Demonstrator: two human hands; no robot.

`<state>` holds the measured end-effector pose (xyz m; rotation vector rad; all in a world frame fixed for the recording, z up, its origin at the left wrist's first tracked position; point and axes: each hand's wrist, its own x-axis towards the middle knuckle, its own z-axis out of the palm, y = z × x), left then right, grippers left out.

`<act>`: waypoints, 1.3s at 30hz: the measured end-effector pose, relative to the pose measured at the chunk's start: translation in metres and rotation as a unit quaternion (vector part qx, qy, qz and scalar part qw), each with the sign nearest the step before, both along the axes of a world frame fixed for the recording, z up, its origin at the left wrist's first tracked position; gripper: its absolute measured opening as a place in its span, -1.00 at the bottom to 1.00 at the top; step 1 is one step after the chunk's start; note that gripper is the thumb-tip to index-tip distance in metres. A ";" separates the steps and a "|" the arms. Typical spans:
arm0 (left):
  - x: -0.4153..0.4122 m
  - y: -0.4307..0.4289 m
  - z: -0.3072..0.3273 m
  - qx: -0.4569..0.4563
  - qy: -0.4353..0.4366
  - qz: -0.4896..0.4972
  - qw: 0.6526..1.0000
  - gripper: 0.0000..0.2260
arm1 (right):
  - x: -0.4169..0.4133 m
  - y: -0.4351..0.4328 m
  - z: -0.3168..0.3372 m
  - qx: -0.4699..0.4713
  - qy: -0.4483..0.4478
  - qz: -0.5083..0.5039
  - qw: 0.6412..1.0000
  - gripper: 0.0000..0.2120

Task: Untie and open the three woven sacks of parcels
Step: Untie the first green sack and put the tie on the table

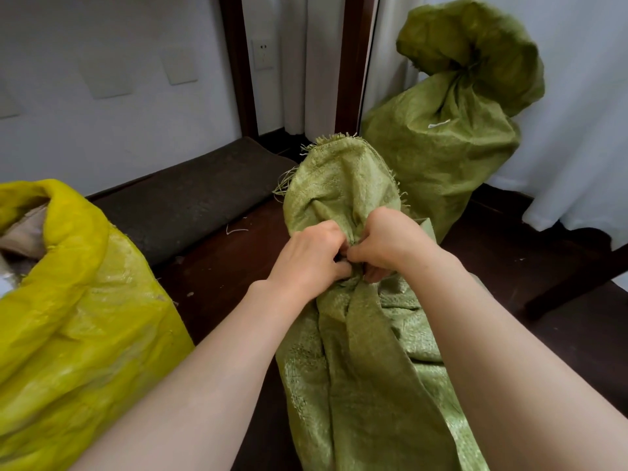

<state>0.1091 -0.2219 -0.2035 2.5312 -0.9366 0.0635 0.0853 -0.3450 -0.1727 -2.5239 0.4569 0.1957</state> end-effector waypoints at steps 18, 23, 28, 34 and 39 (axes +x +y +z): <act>0.002 0.001 -0.004 -0.085 0.011 0.038 0.996 -0.87 | -0.006 -0.004 -0.019 0.177 -0.105 -0.119 0.971 -0.80; 0.002 0.000 -0.006 -0.103 0.022 0.039 0.994 -0.89 | -0.008 -0.010 -0.023 0.270 -0.059 -0.158 0.948 -0.83; 0.004 -0.005 -0.005 -0.066 0.031 0.042 0.996 -0.84 | -0.004 -0.007 -0.021 0.092 -0.122 -0.084 0.985 -0.81; 0.004 -0.003 -0.005 -0.085 0.013 0.035 0.996 -0.85 | -0.006 -0.004 -0.025 0.247 -0.118 -0.165 0.948 -0.77; 0.004 -0.002 -0.007 -0.136 0.035 0.051 0.989 -0.88 | -0.009 -0.014 -0.020 0.311 -0.096 -0.148 0.934 -0.87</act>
